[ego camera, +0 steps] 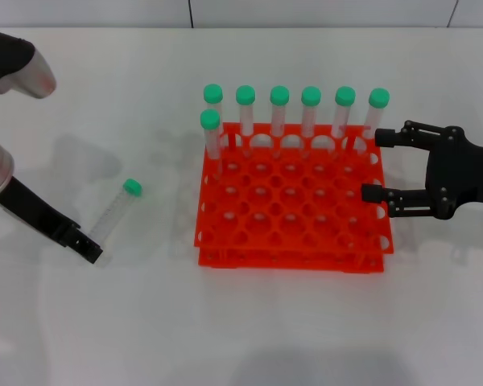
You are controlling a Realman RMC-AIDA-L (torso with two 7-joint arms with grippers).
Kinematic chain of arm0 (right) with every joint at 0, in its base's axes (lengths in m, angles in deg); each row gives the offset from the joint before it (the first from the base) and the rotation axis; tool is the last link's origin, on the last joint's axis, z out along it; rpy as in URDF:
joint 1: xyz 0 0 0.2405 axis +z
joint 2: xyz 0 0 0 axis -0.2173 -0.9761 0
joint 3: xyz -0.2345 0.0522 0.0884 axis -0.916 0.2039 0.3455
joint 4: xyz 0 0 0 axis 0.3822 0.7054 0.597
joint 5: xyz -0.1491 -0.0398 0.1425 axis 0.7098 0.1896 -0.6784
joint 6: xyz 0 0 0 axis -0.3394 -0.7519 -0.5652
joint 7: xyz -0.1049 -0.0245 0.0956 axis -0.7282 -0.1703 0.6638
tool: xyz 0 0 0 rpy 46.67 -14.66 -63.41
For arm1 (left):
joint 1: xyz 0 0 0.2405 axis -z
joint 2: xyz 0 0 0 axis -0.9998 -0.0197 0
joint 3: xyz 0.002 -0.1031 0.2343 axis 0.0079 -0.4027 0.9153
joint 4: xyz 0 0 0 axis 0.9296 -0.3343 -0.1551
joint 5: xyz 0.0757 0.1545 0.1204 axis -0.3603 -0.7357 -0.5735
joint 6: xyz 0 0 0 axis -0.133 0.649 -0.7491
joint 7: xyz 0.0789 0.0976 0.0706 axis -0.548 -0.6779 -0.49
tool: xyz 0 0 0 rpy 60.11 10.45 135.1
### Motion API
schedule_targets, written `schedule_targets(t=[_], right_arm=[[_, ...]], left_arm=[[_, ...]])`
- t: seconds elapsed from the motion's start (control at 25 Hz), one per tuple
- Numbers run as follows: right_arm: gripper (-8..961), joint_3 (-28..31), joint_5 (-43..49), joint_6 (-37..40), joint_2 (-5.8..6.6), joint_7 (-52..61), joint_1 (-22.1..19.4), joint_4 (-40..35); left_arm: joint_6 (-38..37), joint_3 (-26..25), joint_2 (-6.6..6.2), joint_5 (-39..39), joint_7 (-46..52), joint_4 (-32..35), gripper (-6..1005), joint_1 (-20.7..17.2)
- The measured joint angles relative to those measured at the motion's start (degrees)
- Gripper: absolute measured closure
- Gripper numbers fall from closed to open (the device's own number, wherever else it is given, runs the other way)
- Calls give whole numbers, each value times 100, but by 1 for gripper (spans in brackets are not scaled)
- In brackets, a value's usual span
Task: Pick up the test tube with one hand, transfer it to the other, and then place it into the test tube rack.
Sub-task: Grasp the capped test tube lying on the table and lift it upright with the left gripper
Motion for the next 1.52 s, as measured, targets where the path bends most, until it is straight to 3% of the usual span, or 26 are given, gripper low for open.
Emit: schedule_targets(t=[0.24,0.44,1.2,1.4,1.52], right_arm=[[108,5,0,-12,-48,-14,-22,-20],[109,9,0,-16,-60,-19,-32,-19],[112,58,-11,12,-113,-19,-109,-32],[113,135,-14,36,-128,-19,-138,-35],[114,213,-16,50,-141,-19,-177,-67]], left_arm=[[70,12,3,-8,28,-256,278,168],[98,13,2,-14,94,-274,479,221],[286,108,-40,-24,236,-739,540,449],[395,166,-49,-23,260,-817,732,514],[435,238,-73,1,271,-895,777,550]])
